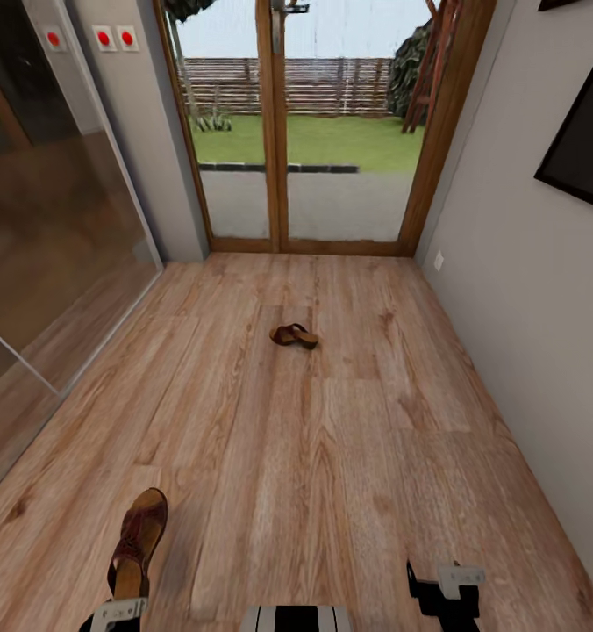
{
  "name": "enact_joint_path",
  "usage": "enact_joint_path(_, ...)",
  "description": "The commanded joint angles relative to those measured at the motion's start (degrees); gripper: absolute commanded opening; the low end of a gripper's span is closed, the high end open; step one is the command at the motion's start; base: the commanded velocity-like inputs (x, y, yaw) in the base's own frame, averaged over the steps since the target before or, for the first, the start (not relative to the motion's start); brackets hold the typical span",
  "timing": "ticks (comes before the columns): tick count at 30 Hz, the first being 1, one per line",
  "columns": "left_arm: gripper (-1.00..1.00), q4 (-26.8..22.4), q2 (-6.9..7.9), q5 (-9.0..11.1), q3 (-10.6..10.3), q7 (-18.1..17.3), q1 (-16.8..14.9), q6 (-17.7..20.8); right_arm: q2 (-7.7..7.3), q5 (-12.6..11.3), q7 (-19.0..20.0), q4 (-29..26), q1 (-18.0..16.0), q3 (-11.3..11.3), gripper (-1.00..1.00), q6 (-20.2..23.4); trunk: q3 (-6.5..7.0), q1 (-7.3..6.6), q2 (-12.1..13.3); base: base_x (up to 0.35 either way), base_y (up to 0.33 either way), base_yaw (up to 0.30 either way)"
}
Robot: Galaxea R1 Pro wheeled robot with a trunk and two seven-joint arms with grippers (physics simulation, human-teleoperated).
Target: Pick up the two gym shoes and the two sandals from the corridor floor and place them onto the hallstand (shoe rack) in the corridor, making sure they are on the rack and not on the floor. Arrange them so the two gym shoes are next to each other and the two sandals are next to each other.
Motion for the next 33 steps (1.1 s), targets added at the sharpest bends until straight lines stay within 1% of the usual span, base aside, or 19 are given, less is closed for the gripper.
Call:
enact_joint_path(1,-1.00,0.1,-0.08,-0.6,0.5,-0.2,0.0,-0.4,0.06,0.6,-0.3,0.7,0.0,-0.2,1.00,-0.3,0.29,-0.03,0.0,0.000,0.000,-0.076)
enact_joint_path(8,-1.00,0.2,-0.22,-0.5,0.6,-0.2,0.2,-0.6,0.37,0.5,-0.3,3.1,0.0,-0.1,1.00,-0.5,2.46,-0.21,0.1,0.000,0.000,-0.033)
enact_joint_path(33,-1.00,0.2,-0.30,-0.5,0.6,-0.2,0.2,-0.6,0.38,0.4,-0.4,3.2,0.0,-0.2,1.00,-0.5,10.24,-0.86,0.4,0.000,0.000,0.000)
